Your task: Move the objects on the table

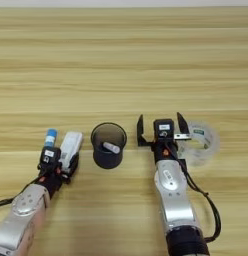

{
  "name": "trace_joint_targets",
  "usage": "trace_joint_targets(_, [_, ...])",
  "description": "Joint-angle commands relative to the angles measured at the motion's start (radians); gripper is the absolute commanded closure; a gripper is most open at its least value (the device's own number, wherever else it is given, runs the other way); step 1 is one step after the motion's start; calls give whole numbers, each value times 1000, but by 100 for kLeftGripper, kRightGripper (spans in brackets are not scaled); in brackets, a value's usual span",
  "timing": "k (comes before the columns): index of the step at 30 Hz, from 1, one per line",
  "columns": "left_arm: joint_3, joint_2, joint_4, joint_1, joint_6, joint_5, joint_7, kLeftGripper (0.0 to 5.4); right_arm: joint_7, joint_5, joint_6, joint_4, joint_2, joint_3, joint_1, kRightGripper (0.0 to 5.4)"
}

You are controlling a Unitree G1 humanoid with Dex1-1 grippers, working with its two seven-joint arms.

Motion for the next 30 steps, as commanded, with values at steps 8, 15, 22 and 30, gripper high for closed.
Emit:
trace_joint_targets(8, [-4, -37, 76, -43, -22, 13, 10, 254, -1, 0, 9, -9, 7, 5, -6, 0])
trace_joint_targets(15, [-6, -41, 124, -67, -35, 17, 13, 254, -3, -1, 9, -9, 7, 5, -6, 0])
trace_joint_targets(22, [-10, -46, 171, -90, -47, 21, 16, 254, -3, 0, 11, -16, 7, 5, -2, 0])
trace_joint_targets(30, [-10, -51, 224, -111, -62, 28, 18, 254, -3, 0, 14, -26, 7, 5, 2, 0])
